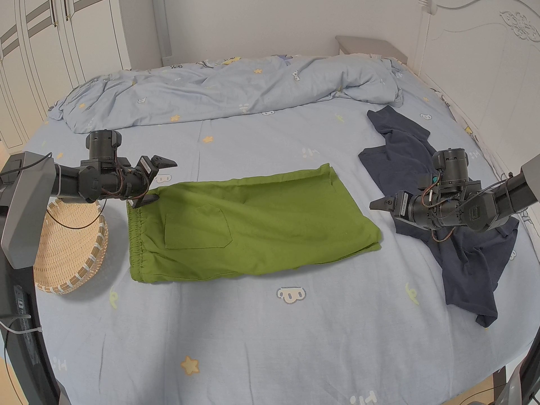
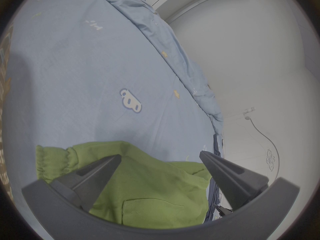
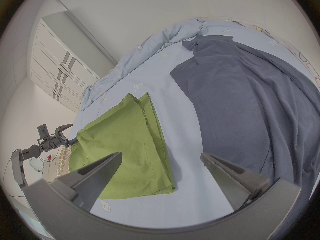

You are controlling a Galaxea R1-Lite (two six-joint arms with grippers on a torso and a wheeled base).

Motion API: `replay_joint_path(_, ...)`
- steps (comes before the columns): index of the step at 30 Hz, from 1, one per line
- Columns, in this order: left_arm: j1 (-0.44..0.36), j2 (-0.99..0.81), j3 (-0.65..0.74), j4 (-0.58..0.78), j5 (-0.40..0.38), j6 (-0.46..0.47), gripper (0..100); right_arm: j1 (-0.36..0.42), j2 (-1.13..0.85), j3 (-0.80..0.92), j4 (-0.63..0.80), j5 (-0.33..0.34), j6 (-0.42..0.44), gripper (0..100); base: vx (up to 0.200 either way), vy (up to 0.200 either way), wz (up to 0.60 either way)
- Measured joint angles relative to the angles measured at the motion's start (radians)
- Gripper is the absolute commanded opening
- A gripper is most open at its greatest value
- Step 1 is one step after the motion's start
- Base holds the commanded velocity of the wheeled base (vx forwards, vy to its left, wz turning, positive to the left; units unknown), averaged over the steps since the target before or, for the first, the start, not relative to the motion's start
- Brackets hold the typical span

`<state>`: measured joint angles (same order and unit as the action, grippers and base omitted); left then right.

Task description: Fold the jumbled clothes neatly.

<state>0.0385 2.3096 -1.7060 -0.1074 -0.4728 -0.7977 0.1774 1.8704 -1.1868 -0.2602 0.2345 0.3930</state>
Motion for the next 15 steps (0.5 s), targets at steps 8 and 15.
replay_joint_path(8, -0.004, -0.042, 0.042, 0.001, -0.005, 0.000, 100, 0.000, 0.000, 0.000, 0.000, 0.000, 0.000, 100, 0.000, 0.000, 0.00)
replay_joint_path(15, 0.000, -0.208, 0.241, -0.007, -0.048, 0.005, 100, 0.001, -0.004, 0.002, 0.000, 0.000, 0.000, 100, 0.000, 0.000, 0.00)
